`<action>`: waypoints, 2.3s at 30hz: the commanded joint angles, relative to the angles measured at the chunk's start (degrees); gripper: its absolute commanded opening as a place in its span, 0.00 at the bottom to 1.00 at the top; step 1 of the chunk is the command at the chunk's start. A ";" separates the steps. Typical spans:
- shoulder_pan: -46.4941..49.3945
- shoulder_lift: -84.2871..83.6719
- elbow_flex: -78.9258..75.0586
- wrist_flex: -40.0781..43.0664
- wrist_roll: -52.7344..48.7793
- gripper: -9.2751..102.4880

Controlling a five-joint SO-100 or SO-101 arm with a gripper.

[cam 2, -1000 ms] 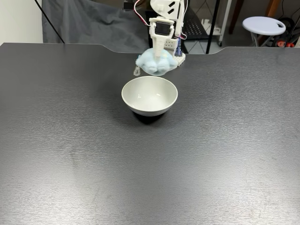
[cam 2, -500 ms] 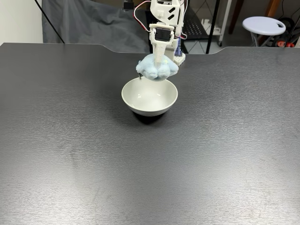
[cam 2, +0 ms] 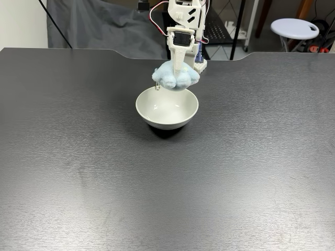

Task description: Grasp a skyblue doll and put it in the white bowl.

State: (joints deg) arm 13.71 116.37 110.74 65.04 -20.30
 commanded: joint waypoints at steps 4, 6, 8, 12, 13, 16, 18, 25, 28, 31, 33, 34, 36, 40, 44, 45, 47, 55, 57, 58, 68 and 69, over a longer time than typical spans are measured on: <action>0.53 0.62 -0.70 -0.18 0.18 0.51; 0.53 0.62 -0.70 -0.18 0.18 0.53; 0.53 0.62 -0.70 -0.18 0.18 0.54; 0.53 0.62 -0.70 -0.18 0.18 0.54; 0.53 0.62 -0.70 -0.18 0.18 0.54; 0.53 0.62 -0.70 -0.18 0.18 0.54; 0.53 0.70 -1.58 -0.26 0.18 0.54; -0.70 16.35 -16.88 -0.35 3.43 0.54; -3.34 21.36 -24.08 -0.18 7.47 0.54; -5.45 24.17 -29.71 -0.18 9.58 0.54; -6.68 26.10 -32.96 -0.18 9.84 0.53; -7.56 26.89 -34.10 -0.18 9.93 0.52; -8.96 28.48 -35.68 -0.18 9.93 0.49; -10.72 31.64 -35.33 -0.09 9.93 0.32; -13.80 32.08 -34.80 0.00 10.02 0.07; -14.77 31.99 -33.84 0.18 10.02 0.05; -15.91 32.43 -29.09 1.14 10.02 0.08; -15.47 45.18 1.76 3.08 9.23 0.08; -15.47 51.86 8.70 3.08 9.23 0.08; -15.38 55.02 12.04 3.08 9.23 0.08; -15.47 75.06 34.98 2.99 9.14 0.08; -15.47 75.06 35.24 2.99 9.14 0.08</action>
State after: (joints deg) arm -1.58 190.46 144.67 68.55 -10.90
